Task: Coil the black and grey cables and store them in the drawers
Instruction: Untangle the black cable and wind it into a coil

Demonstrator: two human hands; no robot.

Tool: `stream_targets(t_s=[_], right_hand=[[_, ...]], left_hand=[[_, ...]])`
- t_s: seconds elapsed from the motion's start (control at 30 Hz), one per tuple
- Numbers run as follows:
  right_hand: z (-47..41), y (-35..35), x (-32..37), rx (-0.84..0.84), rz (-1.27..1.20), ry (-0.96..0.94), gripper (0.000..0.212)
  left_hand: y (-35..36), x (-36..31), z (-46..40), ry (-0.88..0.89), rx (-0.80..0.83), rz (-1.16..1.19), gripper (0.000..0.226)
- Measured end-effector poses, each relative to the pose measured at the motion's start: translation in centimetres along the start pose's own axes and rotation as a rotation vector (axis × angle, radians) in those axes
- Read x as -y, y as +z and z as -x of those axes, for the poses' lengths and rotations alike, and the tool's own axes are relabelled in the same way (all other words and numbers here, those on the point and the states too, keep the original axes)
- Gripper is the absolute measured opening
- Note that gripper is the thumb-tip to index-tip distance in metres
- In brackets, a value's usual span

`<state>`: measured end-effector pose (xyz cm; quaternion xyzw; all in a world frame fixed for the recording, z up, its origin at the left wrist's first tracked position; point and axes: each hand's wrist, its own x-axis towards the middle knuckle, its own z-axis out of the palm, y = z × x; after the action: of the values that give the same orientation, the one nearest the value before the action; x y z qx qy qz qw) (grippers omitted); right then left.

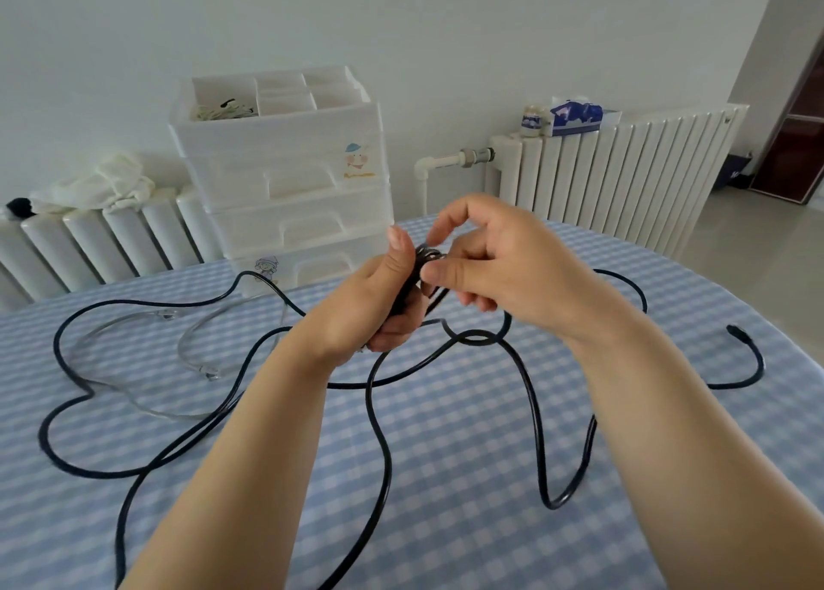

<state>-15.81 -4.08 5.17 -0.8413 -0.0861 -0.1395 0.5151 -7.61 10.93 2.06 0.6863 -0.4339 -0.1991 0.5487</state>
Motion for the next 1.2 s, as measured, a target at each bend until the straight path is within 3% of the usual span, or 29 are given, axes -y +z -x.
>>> stream_targets(t_s=[0.07, 0.2, 0.3, 0.37, 0.43, 0.53, 0.63, 0.77, 0.87, 1.07, 1.2], right_hand=[[-0.1, -0.5, -0.5, -0.021, -0.031, -0.044, 0.021], [-0.7, -0.3, -1.6, -0.228, 0.104, -0.069, 0.022], [-0.6, 0.1, -1.8, -0.123, 0.146, -0.038, 0.043], [-0.6, 0.5, -1.9, -0.032, 0.163, -0.024, 0.041], [-0.6, 0.7, -2.0, -0.051, 0.135, -0.028, 0.044], [-0.7, 0.9, -2.2, -0.115, 0.059, -0.038, 0.055], [-0.6, 1.1, -2.4, -0.130, -0.125, 0.013, 0.052], [-0.8, 1.3, -3.1, -0.086, -0.498, 0.126, 0.049], [-1.2, 1.5, -3.6, -0.117, -0.561, 0.191, 0.045], [-1.3, 1.8, -4.1, 0.023, -0.414, 0.242, 0.043], [-1.3, 2.2, -4.5, 0.156, 0.089, 0.238, 0.054]], left_hand=[[0.0, -0.1, 0.1, 0.025, 0.052, 0.059, 0.075], [-0.2, -0.2, 0.1, 0.047, 0.057, 0.091, 0.047], [-0.7, -0.2, 0.2, 0.006, 0.061, 0.164, 0.045], [-0.9, -0.2, 0.4, -0.018, 0.097, 0.244, 0.045], [-0.9, -0.1, 0.4, -0.034, 0.104, 0.307, 0.043], [-0.7, 0.0, 0.2, -0.037, 0.114, 0.388, 0.035], [-0.4, -0.1, 0.2, -0.025, 0.150, 0.442, 0.023], [0.0, -0.1, 0.2, -0.057, 0.061, 0.605, 0.033], [0.3, -0.2, 0.1, 0.012, 0.016, 0.795, 0.040], [0.1, -0.7, -0.2, 0.146, -0.083, 0.938, 0.045], [-0.7, -0.7, -0.2, 0.186, -0.225, 0.925, 0.038]])
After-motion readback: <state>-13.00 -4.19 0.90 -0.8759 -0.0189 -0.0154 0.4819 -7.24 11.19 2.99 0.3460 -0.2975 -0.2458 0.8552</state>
